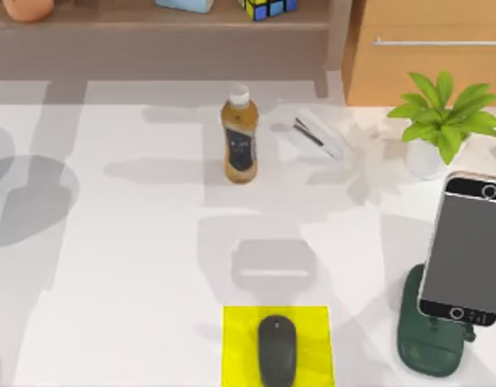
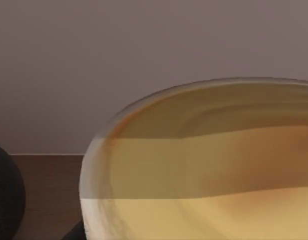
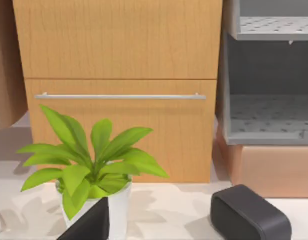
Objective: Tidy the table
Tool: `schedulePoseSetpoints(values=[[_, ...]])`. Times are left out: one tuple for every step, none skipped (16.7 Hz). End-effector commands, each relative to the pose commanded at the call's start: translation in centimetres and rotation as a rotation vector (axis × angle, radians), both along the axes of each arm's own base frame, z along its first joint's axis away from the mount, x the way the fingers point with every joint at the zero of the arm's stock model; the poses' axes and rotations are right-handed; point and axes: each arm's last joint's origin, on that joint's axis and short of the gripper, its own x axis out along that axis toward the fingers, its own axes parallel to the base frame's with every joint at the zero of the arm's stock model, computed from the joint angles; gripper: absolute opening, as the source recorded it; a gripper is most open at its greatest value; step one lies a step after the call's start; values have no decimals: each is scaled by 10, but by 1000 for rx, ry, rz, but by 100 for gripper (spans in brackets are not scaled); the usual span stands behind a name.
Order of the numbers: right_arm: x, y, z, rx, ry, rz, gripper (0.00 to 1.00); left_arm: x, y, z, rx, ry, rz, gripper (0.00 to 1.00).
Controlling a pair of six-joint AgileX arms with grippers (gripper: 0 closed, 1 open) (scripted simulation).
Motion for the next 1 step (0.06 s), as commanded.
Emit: schedulePoseSetpoints(values=[[0,0,0,0,0,0,100,0,0,0,0,0,0,100]])
